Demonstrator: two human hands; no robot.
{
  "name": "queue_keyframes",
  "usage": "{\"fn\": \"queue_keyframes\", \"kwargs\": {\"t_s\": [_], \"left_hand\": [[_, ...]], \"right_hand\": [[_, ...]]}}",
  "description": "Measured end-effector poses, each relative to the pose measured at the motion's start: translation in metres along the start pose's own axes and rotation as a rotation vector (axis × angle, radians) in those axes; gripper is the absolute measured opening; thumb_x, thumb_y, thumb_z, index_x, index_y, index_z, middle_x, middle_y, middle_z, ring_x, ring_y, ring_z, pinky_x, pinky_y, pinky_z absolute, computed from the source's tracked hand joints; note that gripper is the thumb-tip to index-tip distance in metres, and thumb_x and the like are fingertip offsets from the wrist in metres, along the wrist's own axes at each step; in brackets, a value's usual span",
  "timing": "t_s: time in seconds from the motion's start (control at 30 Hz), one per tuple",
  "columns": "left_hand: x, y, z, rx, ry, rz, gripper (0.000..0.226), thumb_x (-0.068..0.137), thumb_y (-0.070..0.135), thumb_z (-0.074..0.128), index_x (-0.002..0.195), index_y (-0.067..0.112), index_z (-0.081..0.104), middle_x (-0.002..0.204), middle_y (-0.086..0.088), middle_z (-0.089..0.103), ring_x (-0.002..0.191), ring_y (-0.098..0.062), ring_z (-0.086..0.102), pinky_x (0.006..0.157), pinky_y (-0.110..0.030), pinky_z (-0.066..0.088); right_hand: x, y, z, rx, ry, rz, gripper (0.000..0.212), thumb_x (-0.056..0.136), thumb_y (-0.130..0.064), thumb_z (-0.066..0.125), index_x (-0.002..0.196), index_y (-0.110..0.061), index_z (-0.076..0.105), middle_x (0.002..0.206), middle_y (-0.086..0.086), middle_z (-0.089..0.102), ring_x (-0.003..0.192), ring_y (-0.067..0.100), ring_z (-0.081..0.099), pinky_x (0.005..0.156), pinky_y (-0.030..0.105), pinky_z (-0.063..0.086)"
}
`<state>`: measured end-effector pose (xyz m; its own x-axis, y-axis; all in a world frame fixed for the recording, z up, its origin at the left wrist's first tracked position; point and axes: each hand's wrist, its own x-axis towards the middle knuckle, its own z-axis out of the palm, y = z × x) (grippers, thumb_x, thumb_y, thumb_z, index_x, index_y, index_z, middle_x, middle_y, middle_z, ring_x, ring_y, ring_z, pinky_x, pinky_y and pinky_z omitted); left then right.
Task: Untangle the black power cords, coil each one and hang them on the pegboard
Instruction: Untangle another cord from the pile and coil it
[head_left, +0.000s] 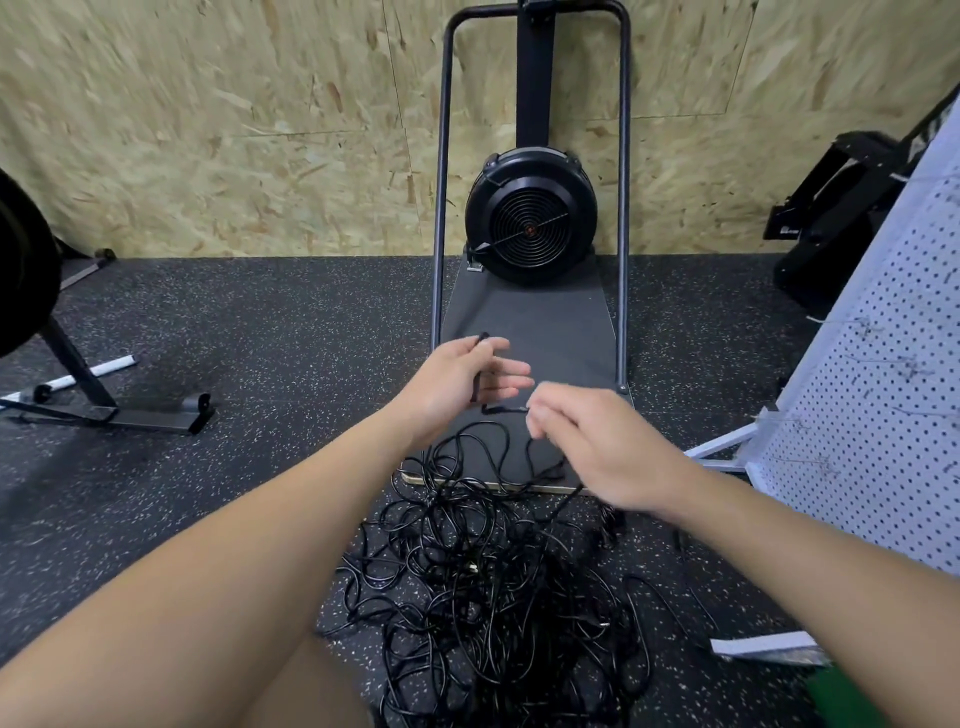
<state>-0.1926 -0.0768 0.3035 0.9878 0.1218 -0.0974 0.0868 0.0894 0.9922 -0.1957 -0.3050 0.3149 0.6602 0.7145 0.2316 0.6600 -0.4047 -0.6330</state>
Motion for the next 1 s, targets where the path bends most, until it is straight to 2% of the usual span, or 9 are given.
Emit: {"fn": "queue_keyframes", "kwargs": {"t_s": [0.13, 0.27, 0.37, 0.43, 0.53, 0.63, 0.7, 0.8, 1.0], "left_hand": [[-0.02, 0.01, 0.018, 0.231, -0.32, 0.007, 0.047, 0.122, 0.028, 0.034, 0.135, -0.01, 0.06, 0.096, -0.029, 0.075, 0.075, -0.031, 0.071, 0.083, -0.048, 0.062], [-0.038, 0.026, 0.045, 0.067, -0.48, -0.001, 0.069, 0.119, 0.051, 0.026, 0.118, -0.004, 0.067, 0.052, -0.008, 0.039, 0.044, -0.017, 0.028, 0.051, -0.03, 0.029], [-0.041, 0.028, 0.05, -0.071, -0.47, 0.01, 0.052, 0.119, 0.045, 0.032, 0.105, 0.004, 0.062, 0.051, 0.001, 0.034, 0.044, -0.014, 0.021, 0.05, -0.031, 0.02], [-0.039, 0.023, 0.047, -0.123, -0.387, 0.007, 0.039, 0.12, 0.038, 0.038, 0.095, 0.013, 0.056, 0.058, 0.001, 0.041, 0.047, -0.013, 0.029, 0.051, -0.028, 0.027], [-0.033, 0.018, 0.044, -0.159, -0.267, 0.012, 0.033, 0.118, 0.034, 0.044, 0.092, 0.017, 0.054, 0.071, -0.007, 0.056, 0.06, -0.02, 0.045, 0.062, -0.032, 0.041], [-0.025, 0.013, 0.038, -0.235, -0.166, 0.019, 0.028, 0.117, 0.029, 0.05, 0.096, 0.013, 0.058, 0.081, -0.008, 0.065, 0.065, -0.021, 0.05, 0.066, -0.033, 0.045], [-0.021, 0.011, 0.035, -0.289, -0.12, 0.011, 0.027, 0.117, 0.031, 0.052, 0.097, 0.014, 0.058, 0.079, -0.005, 0.059, 0.063, -0.019, 0.043, 0.062, -0.03, 0.044], [-0.016, 0.01, 0.033, -0.378, -0.058, 0.003, 0.028, 0.117, 0.034, 0.05, 0.095, 0.017, 0.058, 0.071, 0.003, 0.045, 0.056, -0.013, 0.032, 0.055, -0.026, 0.035], [-0.006, 0.014, 0.023, -0.381, 0.025, 0.039, 0.024, 0.117, 0.032, 0.05, 0.102, 0.017, 0.06, 0.07, 0.005, 0.043, 0.055, -0.011, 0.03, 0.058, -0.027, 0.03]], "right_hand": [[0.012, 0.004, -0.035, 0.199, 0.109, 0.07, 0.036, 0.117, -0.026, 0.047, 0.086, -0.019, 0.065, 0.068, -0.017, 0.058, 0.062, 0.0, 0.049, 0.065, 0.023, 0.037], [0.026, 0.019, -0.053, 0.456, 0.292, 0.109, 0.041, 0.114, -0.034, 0.058, 0.086, -0.01, 0.075, 0.062, -0.005, 0.049, 0.054, 0.01, 0.042, 0.058, 0.026, 0.035], [0.032, 0.029, -0.041, 0.548, 0.319, 0.168, 0.042, 0.11, -0.044, 0.065, 0.088, -0.01, 0.075, 0.072, 0.008, 0.064, 0.06, 0.023, 0.053, 0.065, 0.04, 0.046], [0.034, 0.04, -0.022, 0.586, 0.239, 0.292, 0.053, 0.109, -0.056, 0.059, 0.099, -0.008, 0.078, 0.084, 0.011, 0.077, 0.073, 0.032, 0.071, 0.084, 0.047, 0.06], [0.031, 0.058, 0.003, 0.671, 0.075, 0.503, 0.068, 0.109, -0.067, 0.048, 0.114, -0.006, 0.076, 0.106, 0.02, 0.081, 0.101, 0.037, 0.08, 0.107, 0.053, 0.058], [0.021, 0.077, 0.017, 0.566, -0.072, 0.56, 0.05, 0.103, -0.06, 0.067, 0.12, -0.013, 0.073, 0.109, 0.007, 0.083, 0.112, 0.023, 0.078, 0.116, 0.05, 0.051], [0.016, 0.088, 0.025, 0.561, -0.112, 0.573, 0.036, 0.098, -0.035, 0.083, 0.123, -0.012, 0.07, 0.109, 0.008, 0.083, 0.115, 0.02, 0.076, 0.119, 0.051, 0.049], [0.015, 0.095, 0.031, 0.733, -0.083, 0.632, 0.031, 0.095, -0.004, 0.083, 0.122, 0.003, 0.068, 0.116, 0.022, 0.08, 0.115, 0.032, 0.078, 0.114, 0.053, 0.055], [0.024, 0.081, 0.035, 0.863, 0.12, 0.674, 0.023, 0.1, -0.015, 0.08, 0.108, 0.006, 0.076, 0.102, 0.019, 0.082, 0.082, 0.019, 0.079, 0.066, 0.024, 0.061]]}}
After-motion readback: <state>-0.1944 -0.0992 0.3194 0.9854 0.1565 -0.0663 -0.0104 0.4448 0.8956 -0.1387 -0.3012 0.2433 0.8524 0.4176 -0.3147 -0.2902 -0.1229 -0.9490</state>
